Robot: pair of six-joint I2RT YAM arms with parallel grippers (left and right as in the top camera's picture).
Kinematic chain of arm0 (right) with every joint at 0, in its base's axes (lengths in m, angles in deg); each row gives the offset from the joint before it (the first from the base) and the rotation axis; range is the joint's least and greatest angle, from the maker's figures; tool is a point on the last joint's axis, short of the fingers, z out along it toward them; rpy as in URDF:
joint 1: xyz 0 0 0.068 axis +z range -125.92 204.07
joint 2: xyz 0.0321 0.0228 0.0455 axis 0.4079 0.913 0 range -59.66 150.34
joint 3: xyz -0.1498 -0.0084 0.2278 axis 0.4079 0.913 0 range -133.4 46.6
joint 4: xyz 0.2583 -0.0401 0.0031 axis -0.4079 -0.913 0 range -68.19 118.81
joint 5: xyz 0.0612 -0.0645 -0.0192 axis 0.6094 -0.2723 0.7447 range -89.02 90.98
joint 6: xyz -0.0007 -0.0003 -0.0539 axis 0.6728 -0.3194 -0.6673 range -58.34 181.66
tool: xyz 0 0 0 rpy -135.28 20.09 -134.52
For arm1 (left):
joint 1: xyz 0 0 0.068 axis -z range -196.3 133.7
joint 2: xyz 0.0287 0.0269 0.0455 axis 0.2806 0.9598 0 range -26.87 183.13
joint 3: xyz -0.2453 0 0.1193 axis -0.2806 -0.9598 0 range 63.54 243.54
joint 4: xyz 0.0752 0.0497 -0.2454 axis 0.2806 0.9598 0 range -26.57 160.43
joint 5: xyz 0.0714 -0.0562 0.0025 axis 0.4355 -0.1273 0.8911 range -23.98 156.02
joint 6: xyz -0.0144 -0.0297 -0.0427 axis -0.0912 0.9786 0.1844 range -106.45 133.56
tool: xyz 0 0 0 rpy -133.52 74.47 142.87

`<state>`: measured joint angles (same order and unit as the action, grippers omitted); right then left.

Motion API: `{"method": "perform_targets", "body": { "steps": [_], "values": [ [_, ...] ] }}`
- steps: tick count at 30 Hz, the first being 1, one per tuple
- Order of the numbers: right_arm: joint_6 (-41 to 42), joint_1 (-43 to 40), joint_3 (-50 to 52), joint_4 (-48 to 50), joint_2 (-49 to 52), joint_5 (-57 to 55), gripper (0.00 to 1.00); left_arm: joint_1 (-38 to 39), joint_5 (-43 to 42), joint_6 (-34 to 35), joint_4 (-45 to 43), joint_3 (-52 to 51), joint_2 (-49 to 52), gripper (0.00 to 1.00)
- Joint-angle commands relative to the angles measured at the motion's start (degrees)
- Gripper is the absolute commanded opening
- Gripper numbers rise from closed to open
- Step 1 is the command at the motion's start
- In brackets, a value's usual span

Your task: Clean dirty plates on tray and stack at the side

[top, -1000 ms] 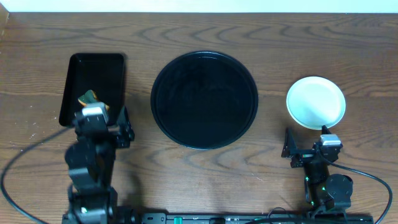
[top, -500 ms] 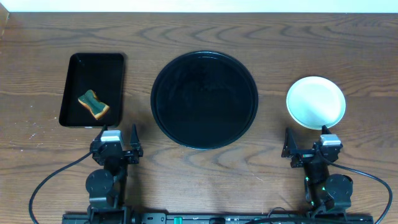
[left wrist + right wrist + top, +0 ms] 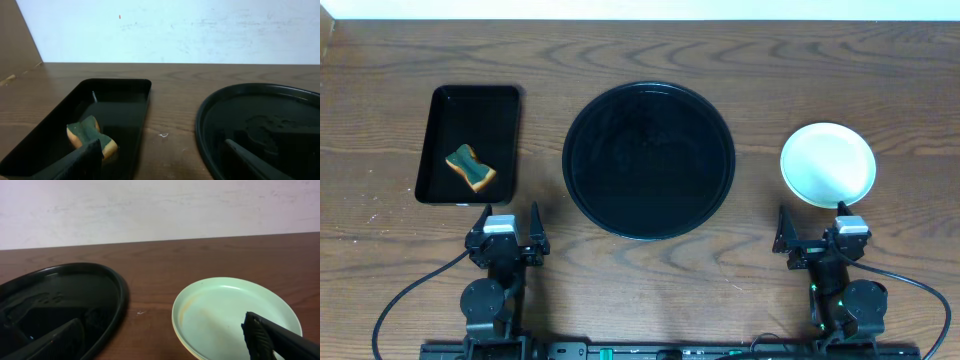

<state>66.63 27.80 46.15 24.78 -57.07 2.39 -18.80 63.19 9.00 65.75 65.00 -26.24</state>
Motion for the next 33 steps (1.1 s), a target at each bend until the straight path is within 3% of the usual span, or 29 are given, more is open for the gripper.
{"method": "perform_targets", "body": {
  "steps": [1, 33],
  "values": [
    [-0.1, 0.4, 0.1, -0.2, -0.3, -0.5, 0.99, 0.2, 0.5, -0.5, 1.6, -1.2, -0.5, 0.76],
    [-0.1, 0.4, 0.1, -0.2, -0.3, -0.5, 0.99, 0.2, 0.5, -0.5, 1.6, -1.2, 0.7, 0.76]
  ]
}}
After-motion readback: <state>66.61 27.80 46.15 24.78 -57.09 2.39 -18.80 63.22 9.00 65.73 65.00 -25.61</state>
